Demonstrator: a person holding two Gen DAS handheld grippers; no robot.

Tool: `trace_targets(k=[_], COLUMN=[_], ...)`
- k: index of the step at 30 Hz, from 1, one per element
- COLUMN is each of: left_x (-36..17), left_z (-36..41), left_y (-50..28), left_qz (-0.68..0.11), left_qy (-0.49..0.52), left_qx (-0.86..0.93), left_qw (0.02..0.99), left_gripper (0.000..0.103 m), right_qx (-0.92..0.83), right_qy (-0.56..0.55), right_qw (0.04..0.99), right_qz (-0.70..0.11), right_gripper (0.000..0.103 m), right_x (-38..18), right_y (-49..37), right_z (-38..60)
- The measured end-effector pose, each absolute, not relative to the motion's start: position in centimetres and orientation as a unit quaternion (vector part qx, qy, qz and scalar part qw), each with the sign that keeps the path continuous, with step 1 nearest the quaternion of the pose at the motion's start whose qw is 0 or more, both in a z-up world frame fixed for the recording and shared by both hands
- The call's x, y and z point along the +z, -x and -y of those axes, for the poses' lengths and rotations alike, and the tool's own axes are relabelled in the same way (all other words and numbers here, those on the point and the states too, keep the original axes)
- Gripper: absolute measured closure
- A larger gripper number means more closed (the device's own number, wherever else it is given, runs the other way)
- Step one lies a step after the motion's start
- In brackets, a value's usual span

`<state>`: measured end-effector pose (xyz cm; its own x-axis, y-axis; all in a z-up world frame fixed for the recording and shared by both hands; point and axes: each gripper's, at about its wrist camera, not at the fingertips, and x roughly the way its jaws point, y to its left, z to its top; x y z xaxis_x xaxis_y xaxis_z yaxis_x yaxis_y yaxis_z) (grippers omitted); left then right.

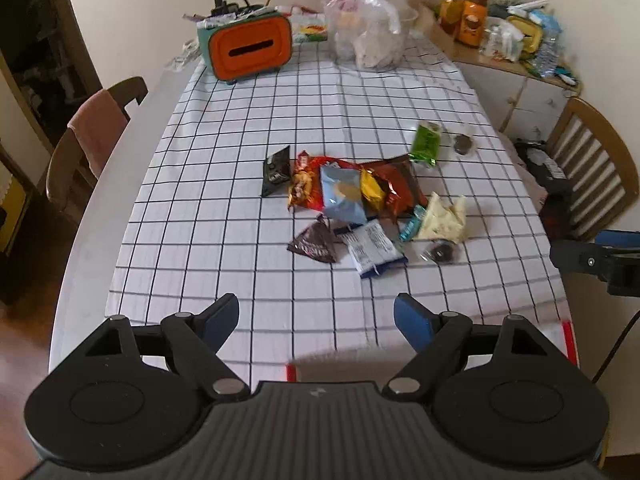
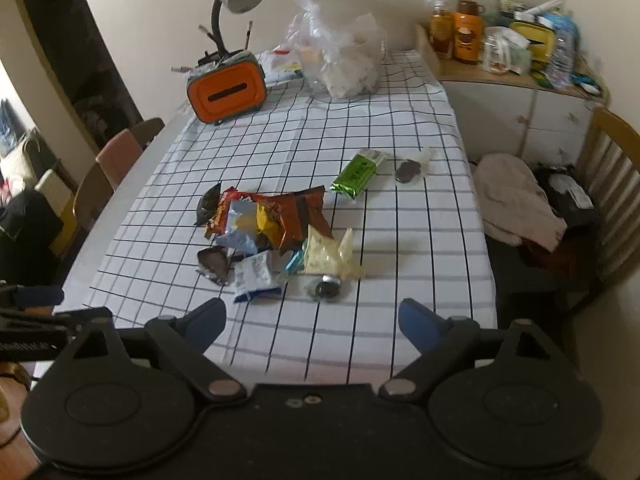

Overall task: Organize snacks
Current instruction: 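Lower the right tool onto the pale yellow packet and close it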

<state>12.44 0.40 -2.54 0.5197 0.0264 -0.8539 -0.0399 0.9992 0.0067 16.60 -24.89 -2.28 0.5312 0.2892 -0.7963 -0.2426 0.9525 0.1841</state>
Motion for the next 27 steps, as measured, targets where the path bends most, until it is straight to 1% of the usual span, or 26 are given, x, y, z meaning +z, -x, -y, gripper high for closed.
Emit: trace_targets(k=[5, 8, 17, 23, 25, 27], left_x=[-2.6, -3.8, -8.9, -12.4, -13.2, -14.1], left_z=[-0.8, -0.9, -1.8, -2.4, -2.7, -2.8], left_y=[-16.5, -19.4, -25.1, -27.8, -28.3, -28.9], left_qz=[-0.503, -0.523, -0.562, -0.595, -0.596, -0.605], left_qy=[0.013, 0.024, 0.028, 0.034, 0.048, 0.060], left_qx=[0.023, 0.027, 0.065, 0.077, 0.084, 0.081], left_qw=[0.864, 0.852, 0.824, 0.800, 0.797, 0.790], left_gripper=[0.018, 0.018, 0.018, 0.019, 0.023, 0.029], right_qx=[0.162, 0.160, 0.157, 0.139, 0.136, 0.134], right_qy=[-0.021, -0.020, -0.012, -0.014, -0.015, -0.011], right_qw=[0.864, 0.858, 0.822, 0.798, 0.795, 0.793], right_qz=[-0.476, -0.488, -0.547, -0.586, -0.591, -0.594], right_gripper=[0.012, 0.012, 0.014, 0.020, 0.021, 0.021], right_x=[-2.9, -3.9, -9.9, -13.9, -14.8, -15.5], right_y=[-21.2, -23.8, -29.4, -31.4, -31.8, -32.1], right_z=[24.1, 23.4, 21.4, 20.7, 20.4, 20.1])
